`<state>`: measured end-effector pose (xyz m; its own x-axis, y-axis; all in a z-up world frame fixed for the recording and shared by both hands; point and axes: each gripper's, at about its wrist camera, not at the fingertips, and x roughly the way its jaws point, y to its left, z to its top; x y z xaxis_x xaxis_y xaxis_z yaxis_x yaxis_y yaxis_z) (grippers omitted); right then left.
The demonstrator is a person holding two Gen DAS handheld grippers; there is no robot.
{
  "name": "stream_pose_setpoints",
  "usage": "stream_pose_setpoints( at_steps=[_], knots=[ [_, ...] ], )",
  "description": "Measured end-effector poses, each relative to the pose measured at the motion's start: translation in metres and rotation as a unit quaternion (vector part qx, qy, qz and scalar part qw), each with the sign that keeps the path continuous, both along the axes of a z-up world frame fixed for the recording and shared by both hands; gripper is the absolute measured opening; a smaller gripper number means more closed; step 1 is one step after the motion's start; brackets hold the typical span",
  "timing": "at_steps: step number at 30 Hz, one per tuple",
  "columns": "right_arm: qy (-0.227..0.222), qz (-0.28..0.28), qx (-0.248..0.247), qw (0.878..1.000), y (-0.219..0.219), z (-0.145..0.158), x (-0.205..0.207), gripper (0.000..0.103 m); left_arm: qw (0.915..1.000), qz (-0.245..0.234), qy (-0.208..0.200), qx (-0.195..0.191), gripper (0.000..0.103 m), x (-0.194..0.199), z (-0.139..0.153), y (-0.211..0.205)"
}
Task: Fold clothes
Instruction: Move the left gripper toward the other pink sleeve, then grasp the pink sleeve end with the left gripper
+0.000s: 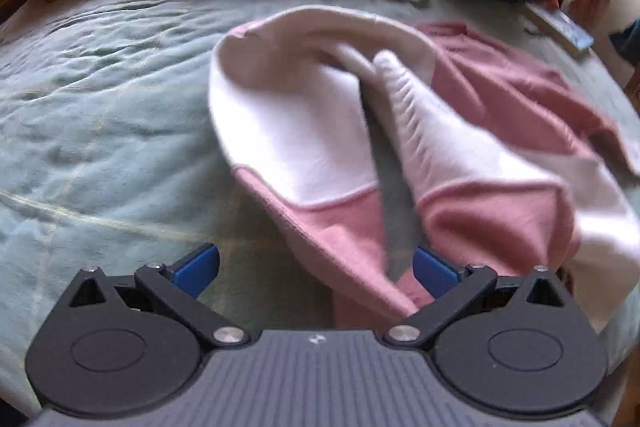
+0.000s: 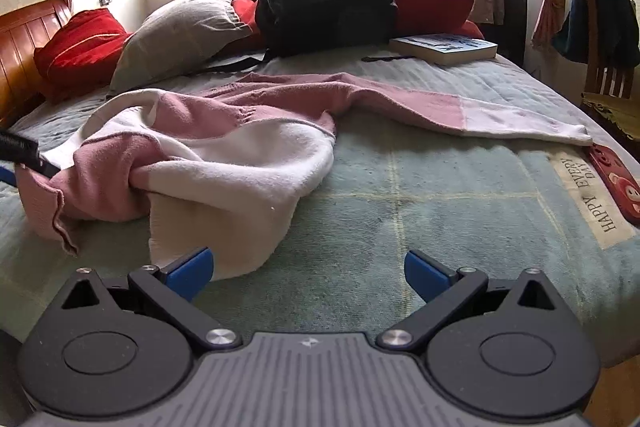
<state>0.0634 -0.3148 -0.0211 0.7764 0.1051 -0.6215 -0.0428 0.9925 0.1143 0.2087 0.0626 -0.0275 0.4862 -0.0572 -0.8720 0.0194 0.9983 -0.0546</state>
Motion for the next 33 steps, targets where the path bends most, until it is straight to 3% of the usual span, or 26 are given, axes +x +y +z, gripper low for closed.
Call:
stream_pose_setpoints(
  at_steps=[8, 11, 23, 28, 31, 33],
  knots=[
    [0.006, -0.032, 0.013, 0.999, -0.011, -0.008, 0.006, 0.103, 0.9943, 0.042, 0.009, 0.097, 0.102, -0.009, -0.001, 0.046],
    [0.004, -0.039, 0.016, 0.999, -0.016, -0.007, 0.004, 0.103, 0.9917, 0.06, 0.02, 0.112, 0.102, -0.007, -0.005, 0.062],
    [0.001, -0.035, 0.019, 0.999, -0.007, -0.003, 0.006, 0.103, 0.9953, -0.054, -0.023, 0.077, 0.102, -0.021, 0.002, -0.001],
    [-0.001, -0.033, 0.014, 0.999, -0.006, -0.002, 0.004, 0.103, 0.9829, -0.13, -0.037, 0.125, 0.102, -0.025, -0.021, -0.044],
    [0.001, -0.041, 0.018, 0.999, -0.01, -0.003, 0.004, 0.103, 0.97, -0.139, -0.058, 0.191, 0.102, -0.024, -0.034, -0.055],
    [0.002, -0.045, 0.019, 0.999, -0.012, -0.004, 0.004, 0.103, 0.9683, -0.118, -0.067, 0.21, 0.102, -0.024, -0.034, -0.051]
  ],
)
